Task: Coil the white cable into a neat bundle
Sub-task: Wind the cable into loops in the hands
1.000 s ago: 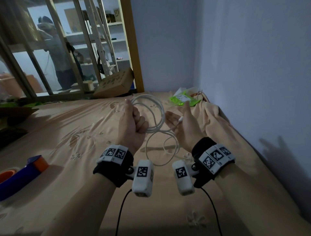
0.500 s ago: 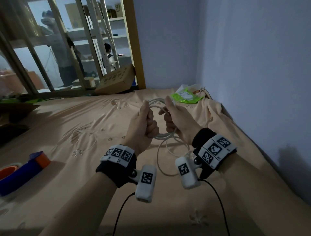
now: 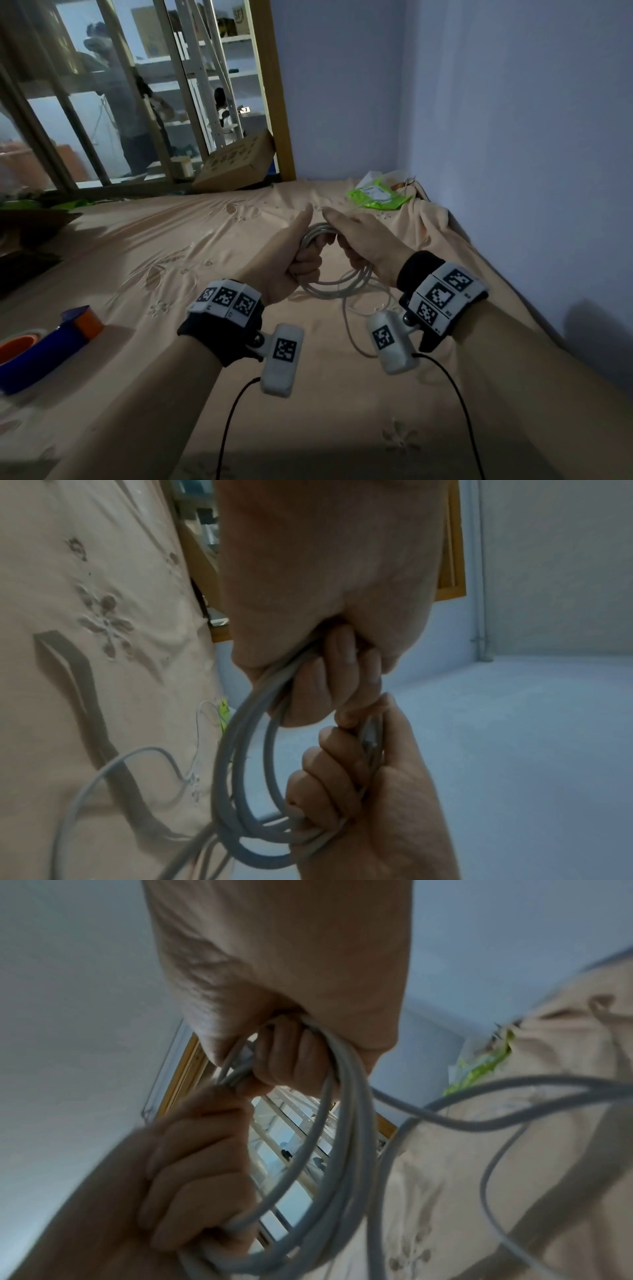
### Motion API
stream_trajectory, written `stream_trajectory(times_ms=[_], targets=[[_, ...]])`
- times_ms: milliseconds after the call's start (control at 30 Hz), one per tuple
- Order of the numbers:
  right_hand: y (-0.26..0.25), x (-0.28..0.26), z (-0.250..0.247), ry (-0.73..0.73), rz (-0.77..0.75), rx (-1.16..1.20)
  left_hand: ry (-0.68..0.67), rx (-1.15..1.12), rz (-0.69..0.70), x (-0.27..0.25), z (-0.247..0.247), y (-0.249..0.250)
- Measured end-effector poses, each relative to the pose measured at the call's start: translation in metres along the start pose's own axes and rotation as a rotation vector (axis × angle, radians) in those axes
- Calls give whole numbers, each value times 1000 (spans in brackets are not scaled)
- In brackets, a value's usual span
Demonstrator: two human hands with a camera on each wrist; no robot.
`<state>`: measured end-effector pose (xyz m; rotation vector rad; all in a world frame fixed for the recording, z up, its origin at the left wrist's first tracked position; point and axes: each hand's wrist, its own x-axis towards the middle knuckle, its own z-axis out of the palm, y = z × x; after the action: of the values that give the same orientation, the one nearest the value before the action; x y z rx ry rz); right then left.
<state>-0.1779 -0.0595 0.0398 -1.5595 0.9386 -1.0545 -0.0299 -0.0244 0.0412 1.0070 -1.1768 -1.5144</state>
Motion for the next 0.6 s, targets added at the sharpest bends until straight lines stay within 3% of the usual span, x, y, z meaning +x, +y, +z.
stream_trajectory(times_ms=[267,600], targets=[[0,-2,-4,60,100,468,12,-239,90,1,4,-8],[0,-1,-10,0,24,497,-119,-203,235,-3,3,-16]])
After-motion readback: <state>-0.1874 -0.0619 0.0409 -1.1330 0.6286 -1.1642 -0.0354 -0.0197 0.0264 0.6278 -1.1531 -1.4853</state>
